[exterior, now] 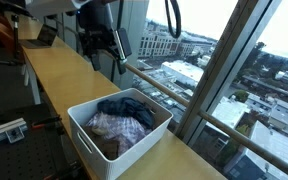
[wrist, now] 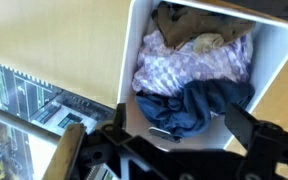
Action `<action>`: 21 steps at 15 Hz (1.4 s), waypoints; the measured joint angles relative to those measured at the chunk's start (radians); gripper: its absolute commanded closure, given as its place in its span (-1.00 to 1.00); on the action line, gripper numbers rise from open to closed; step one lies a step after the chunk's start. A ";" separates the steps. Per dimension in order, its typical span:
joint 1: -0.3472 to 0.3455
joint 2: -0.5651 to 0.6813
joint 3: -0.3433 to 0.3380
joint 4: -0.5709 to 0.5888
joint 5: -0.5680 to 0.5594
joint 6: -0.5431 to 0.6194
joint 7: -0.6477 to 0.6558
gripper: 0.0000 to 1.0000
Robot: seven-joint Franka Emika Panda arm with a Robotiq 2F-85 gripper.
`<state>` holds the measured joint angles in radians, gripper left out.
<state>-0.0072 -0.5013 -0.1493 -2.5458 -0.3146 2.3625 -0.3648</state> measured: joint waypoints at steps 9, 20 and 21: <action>0.019 0.478 0.017 0.189 0.180 0.312 0.024 -1.00; -0.052 1.007 0.041 0.461 0.185 0.301 0.180 -1.00; -0.065 1.049 0.042 0.483 0.185 0.300 0.180 -1.00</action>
<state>-0.0723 0.5478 -0.1078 -2.0629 -0.1293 2.6630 -0.1848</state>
